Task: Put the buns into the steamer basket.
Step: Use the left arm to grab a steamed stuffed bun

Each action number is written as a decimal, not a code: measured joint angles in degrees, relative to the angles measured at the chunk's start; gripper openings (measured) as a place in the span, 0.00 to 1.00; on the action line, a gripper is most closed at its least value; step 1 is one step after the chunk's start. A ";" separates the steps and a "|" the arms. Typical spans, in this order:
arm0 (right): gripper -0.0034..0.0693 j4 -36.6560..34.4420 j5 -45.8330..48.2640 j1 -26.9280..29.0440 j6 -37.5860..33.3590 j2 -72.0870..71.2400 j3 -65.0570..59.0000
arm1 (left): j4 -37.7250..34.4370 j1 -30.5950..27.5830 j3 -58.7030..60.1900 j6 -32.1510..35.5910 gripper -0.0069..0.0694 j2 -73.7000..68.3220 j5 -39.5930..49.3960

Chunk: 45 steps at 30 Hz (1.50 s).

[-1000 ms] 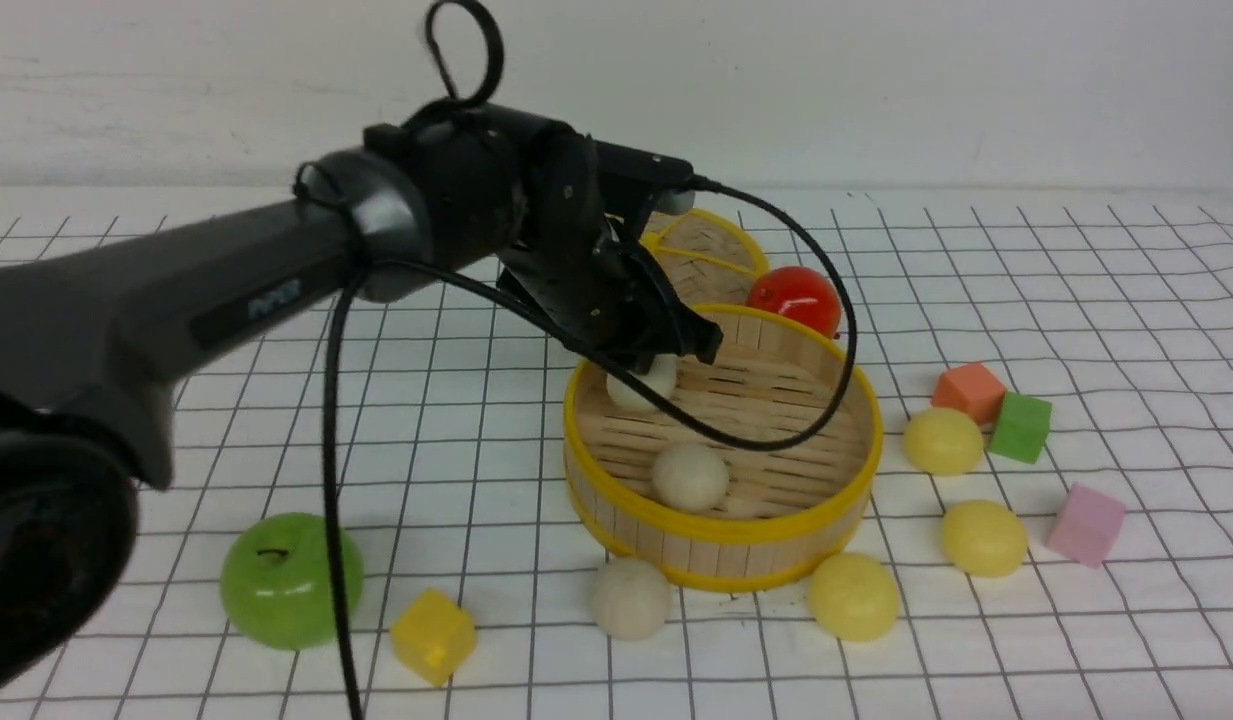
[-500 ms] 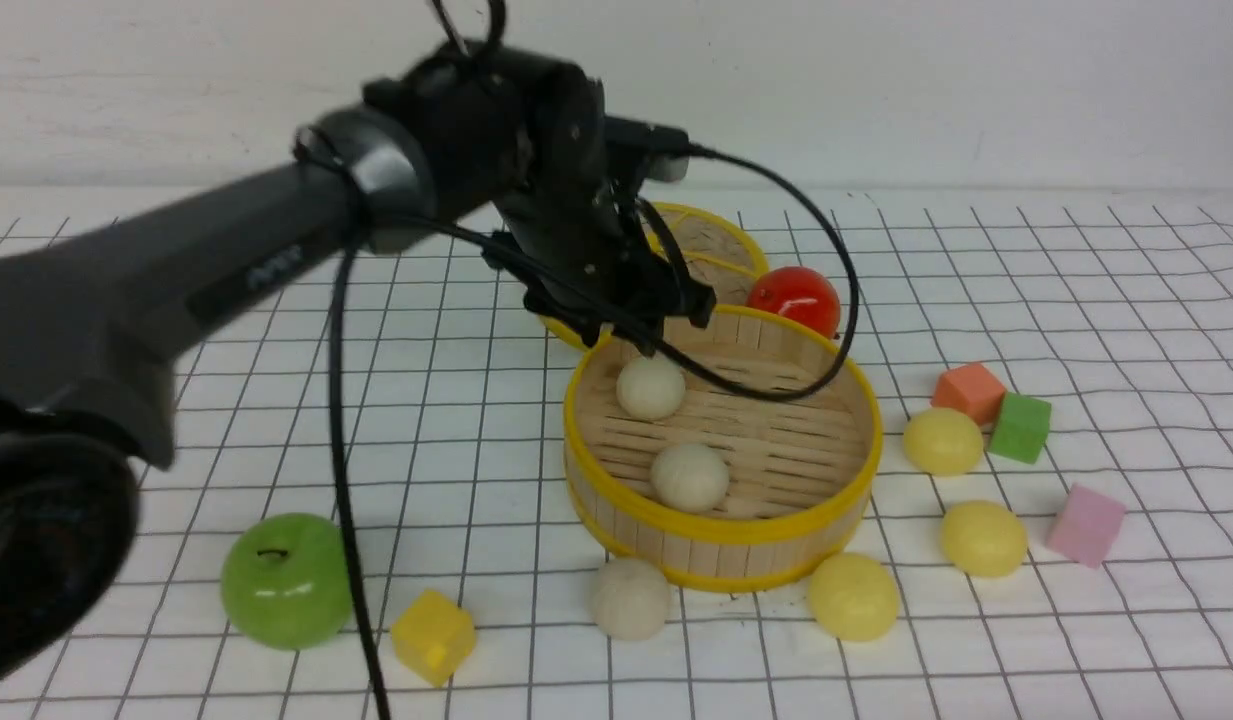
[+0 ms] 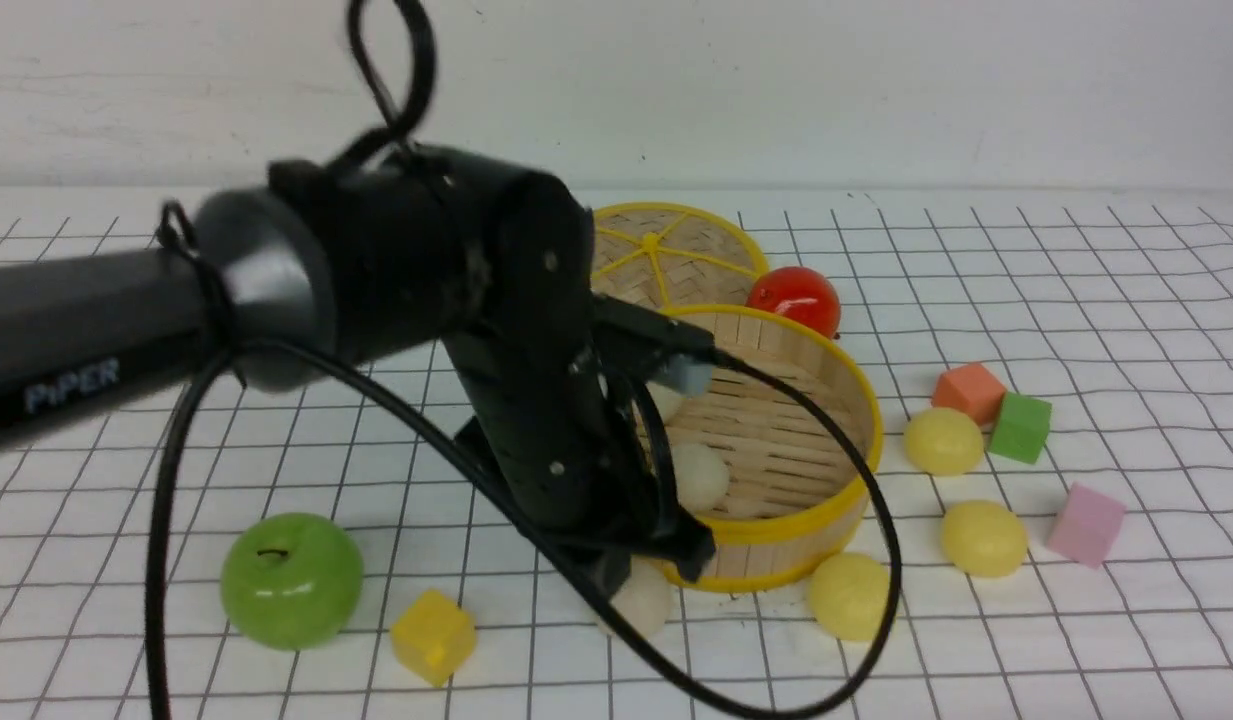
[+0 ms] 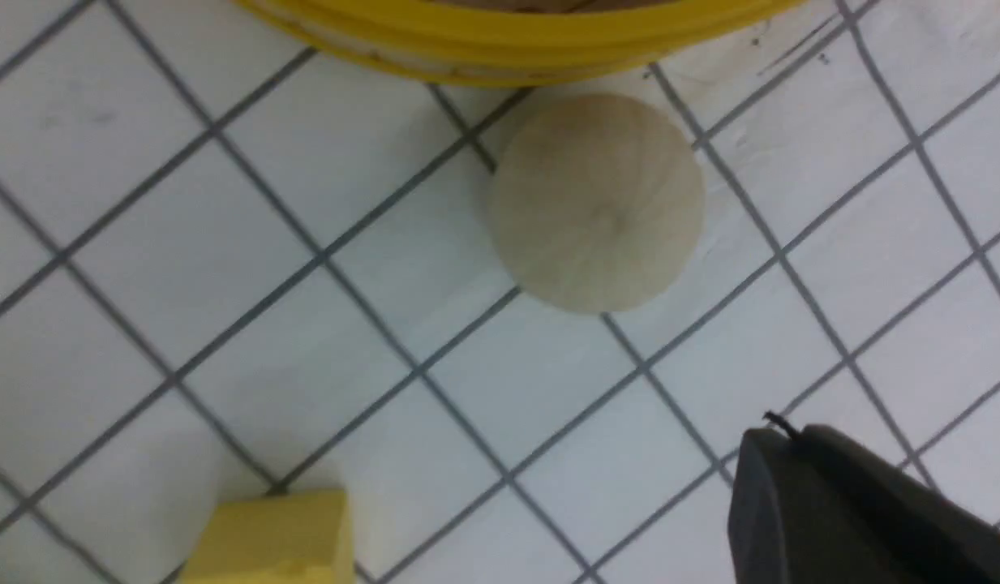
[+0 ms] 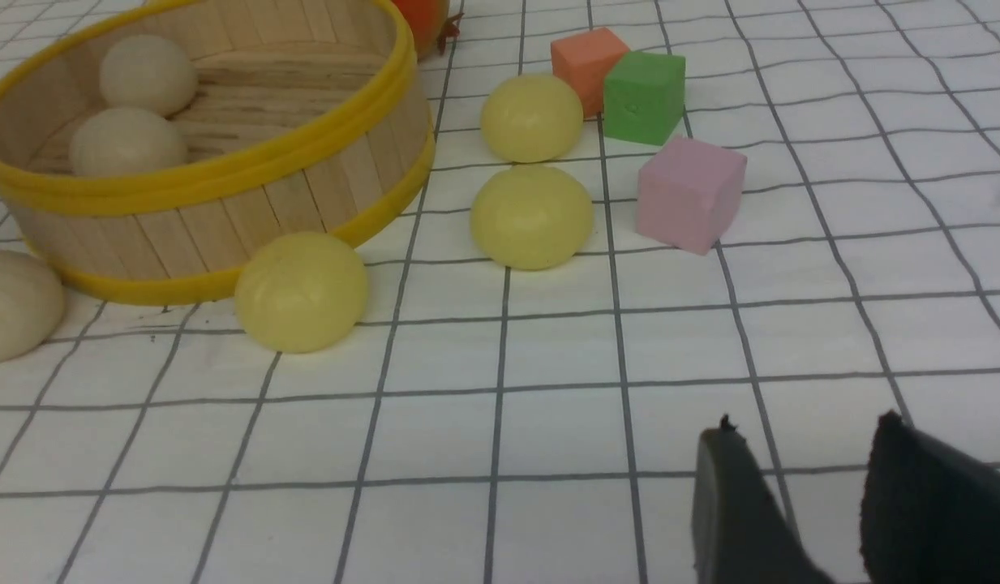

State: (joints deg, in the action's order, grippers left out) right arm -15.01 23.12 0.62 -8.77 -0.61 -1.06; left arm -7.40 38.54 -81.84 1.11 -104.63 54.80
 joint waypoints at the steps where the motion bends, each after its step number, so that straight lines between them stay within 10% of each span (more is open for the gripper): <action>1: 0.38 0.00 0.00 0.00 0.00 0.00 0.00 | -0.14 0.20 0.22 0.00 0.12 -0.26 -1.46; 9: 0.38 0.00 0.00 0.00 0.00 0.00 0.00 | 1.53 0.09 0.31 -1.11 0.48 -2.85 -8.50; 16: 0.38 0.00 0.00 0.00 0.00 0.00 0.00 | 2.84 0.09 0.31 -1.11 0.53 -4.77 -10.15; 33: 0.38 0.06 0.00 0.00 0.00 0.00 0.00 | 5.75 0.09 0.31 -2.69 0.40 -8.18 -14.02; 40: 0.38 0.06 0.00 0.00 0.00 0.00 0.00 | 5.70 0.09 0.31 -4.16 0.10 -8.18 -11.56; 45: 0.38 0.06 0.00 0.00 0.00 0.00 0.00 | 5.63 0.09 0.31 -4.16 0.08 -7.73 -9.33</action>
State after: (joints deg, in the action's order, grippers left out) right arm -14.95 23.12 0.62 -8.77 -0.61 -1.06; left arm -1.77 38.63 -81.53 -3.04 -112.36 45.47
